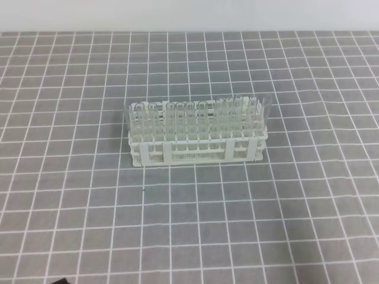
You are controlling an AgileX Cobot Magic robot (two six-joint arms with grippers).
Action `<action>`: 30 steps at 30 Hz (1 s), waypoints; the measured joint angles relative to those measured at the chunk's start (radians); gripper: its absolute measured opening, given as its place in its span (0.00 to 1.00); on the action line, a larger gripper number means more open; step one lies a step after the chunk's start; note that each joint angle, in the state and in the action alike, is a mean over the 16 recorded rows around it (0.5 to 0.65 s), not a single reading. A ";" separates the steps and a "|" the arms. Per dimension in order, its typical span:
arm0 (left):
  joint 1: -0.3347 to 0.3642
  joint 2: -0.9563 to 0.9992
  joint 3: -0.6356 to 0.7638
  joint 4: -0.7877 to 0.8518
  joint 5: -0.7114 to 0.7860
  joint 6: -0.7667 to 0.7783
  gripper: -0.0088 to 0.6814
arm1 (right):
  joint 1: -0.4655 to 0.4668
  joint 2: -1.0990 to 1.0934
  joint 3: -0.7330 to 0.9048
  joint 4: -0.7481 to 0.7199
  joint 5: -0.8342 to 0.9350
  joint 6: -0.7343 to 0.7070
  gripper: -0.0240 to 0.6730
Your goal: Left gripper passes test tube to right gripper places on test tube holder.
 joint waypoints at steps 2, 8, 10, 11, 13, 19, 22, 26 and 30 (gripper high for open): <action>0.000 0.000 0.000 0.000 0.000 0.000 0.01 | -0.046 -0.084 0.078 0.018 -0.013 -0.001 0.03; 0.000 -0.001 -0.002 0.000 0.004 0.000 0.01 | -0.124 -0.269 0.258 0.061 -0.045 -0.003 0.03; 0.000 0.000 -0.001 0.000 0.003 0.000 0.01 | -0.133 -0.301 0.292 0.066 -0.057 -0.004 0.03; 0.000 0.000 -0.001 0.000 0.003 0.000 0.01 | -0.136 -0.312 0.306 0.068 -0.061 -0.005 0.03; 0.000 0.000 -0.001 0.000 0.003 0.000 0.01 | -0.138 -0.324 0.327 0.071 -0.066 -0.007 0.03; 0.000 0.001 0.000 0.000 0.003 0.000 0.01 | -0.139 -0.327 0.358 0.078 -0.037 -0.015 0.03; 0.000 0.002 0.000 0.000 0.003 0.000 0.01 | -0.139 -0.327 0.359 0.078 -0.004 -0.019 0.03; 0.001 0.002 0.001 0.000 0.002 0.000 0.01 | -0.139 -0.327 0.359 0.078 0.048 -0.023 0.03; 0.000 0.002 0.001 0.000 0.003 0.000 0.01 | -0.139 -0.327 0.359 0.078 0.085 -0.022 0.03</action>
